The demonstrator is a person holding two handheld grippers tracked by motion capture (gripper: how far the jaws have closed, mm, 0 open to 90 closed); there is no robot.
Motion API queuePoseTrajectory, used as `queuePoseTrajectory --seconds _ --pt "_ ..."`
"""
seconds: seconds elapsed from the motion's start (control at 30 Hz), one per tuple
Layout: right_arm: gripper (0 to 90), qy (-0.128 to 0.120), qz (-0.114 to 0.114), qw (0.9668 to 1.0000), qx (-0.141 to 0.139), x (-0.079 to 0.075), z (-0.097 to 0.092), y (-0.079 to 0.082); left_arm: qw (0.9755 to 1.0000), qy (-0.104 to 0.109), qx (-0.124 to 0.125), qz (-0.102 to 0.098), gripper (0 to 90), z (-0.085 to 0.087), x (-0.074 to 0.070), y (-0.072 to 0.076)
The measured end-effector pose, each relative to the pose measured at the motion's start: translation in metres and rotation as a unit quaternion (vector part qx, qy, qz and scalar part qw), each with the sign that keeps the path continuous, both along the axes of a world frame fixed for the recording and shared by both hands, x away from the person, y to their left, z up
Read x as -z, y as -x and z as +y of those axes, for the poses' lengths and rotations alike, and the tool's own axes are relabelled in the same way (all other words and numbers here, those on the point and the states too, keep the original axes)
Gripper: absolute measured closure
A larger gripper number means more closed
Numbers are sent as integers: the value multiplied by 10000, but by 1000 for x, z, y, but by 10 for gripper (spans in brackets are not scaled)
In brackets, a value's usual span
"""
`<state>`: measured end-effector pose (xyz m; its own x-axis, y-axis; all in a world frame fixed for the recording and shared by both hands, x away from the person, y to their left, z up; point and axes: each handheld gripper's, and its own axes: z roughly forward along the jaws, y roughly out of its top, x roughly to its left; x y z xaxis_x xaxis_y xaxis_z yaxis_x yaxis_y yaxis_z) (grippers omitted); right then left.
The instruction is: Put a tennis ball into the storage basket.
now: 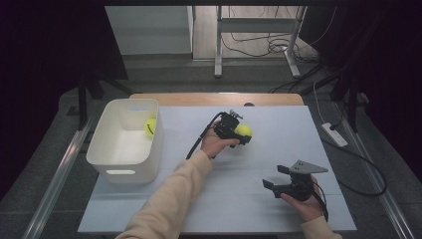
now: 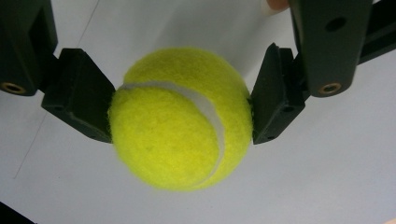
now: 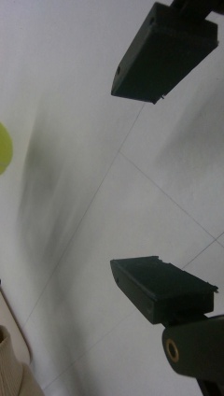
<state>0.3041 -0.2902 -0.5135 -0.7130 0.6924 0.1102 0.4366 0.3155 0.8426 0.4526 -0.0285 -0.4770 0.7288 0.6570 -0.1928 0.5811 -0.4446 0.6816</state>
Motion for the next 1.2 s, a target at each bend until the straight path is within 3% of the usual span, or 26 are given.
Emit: queuePoseTrajectory --seconds 0.53,1.2 --pt "144 35 -3 10000 22 0 1 0 9997 65 -50 -216 271 21 -7 17" --pt "145 39 -1 10000 22 0 2 0 9991 146 -89 -381 271 34 -16 31"
